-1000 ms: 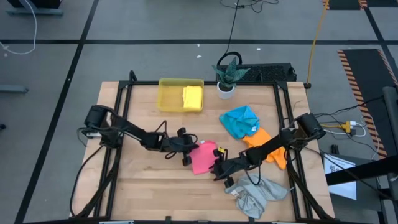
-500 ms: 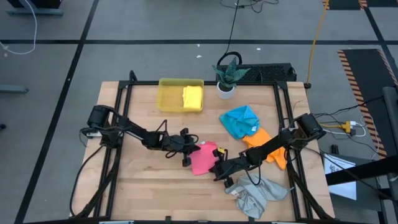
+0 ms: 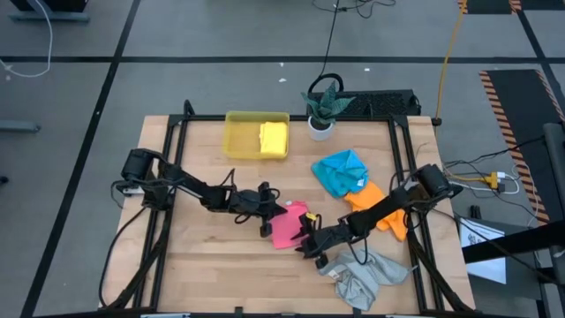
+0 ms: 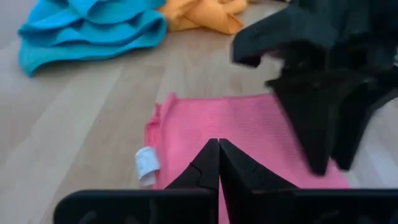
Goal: Fold microfiber towels
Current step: Fold the pink microfiber cloth
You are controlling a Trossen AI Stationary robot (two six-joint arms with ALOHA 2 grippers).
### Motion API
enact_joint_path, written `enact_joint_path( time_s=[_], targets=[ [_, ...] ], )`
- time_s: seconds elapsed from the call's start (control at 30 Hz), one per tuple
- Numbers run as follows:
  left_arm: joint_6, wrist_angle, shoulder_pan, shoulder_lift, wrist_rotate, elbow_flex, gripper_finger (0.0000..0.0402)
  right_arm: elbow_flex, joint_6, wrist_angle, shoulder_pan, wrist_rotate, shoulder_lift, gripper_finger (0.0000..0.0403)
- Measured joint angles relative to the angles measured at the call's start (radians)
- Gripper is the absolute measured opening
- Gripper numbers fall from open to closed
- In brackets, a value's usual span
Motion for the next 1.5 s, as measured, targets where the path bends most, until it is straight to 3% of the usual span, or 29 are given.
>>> enact_joint_path(
  time_s=[0.17, 0.53, 0.63, 0.93, 1.37, 1.5],
  targets=[
    [0.011, -0.002, 0.001, 0.039, -0.005, 0.000, 0.0007, 0.019, -0.017, 0.009, 0.001, 0.030, 0.045, 0.0151],
    [-0.027, -0.034, 0.017, 0.123, 0.006, 0.002, 0.0012, 0.014, 0.032, -0.054, 0.028, 0.109, -0.021, 0.0008],
    [-0.024, -0.039, 0.011, 0.115, 0.021, 0.002, 0.0015, 0.015, 0.079, -0.047, 0.038, 0.090, -0.070, 0.0011],
    [-0.010, 0.006, -0.030, 0.117, 0.014, -0.001, 0.0013, 0.016, 0.229, -0.022, -0.030, -0.168, -0.103, 0.0004],
    [0.032, 0.049, -0.063, 0.108, 0.009, 0.013, 0.0015, 0.016, 0.319, 0.008, -0.148, -0.220, -0.104, 0.0004],
    [0.044, -0.050, -0.073, 0.042, -0.029, 0.016, 0.0004, 0.016, 0.355, -0.010, -0.167, -0.258, -0.104, 0.0004]
  ],
)
